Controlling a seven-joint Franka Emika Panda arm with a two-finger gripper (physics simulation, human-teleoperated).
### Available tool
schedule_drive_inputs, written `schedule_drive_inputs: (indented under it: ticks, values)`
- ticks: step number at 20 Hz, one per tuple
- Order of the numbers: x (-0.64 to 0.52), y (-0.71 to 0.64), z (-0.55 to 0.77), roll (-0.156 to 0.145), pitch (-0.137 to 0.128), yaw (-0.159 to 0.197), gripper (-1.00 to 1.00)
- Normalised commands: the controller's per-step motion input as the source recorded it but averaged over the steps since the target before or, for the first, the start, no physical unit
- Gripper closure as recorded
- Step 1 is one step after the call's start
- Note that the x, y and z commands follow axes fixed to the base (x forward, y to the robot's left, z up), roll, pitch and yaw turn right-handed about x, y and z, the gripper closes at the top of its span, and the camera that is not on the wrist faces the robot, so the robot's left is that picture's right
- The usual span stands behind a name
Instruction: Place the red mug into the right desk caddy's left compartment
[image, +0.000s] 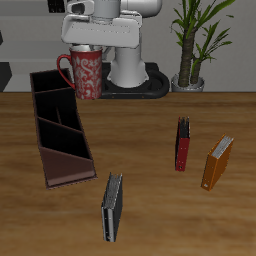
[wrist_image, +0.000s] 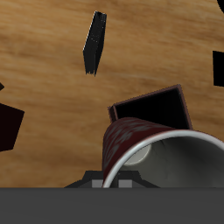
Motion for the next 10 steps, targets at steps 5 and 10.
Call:
schedule_drive_inputs:
  ticks: [5, 10]
  values:
    - [0.06, -0.29, 0.03, -0.046, -0.020, 0.002, 1.00]
    - [0.14, -0.23, -0.04, -0.050, -0.001, -0.035, 1.00]
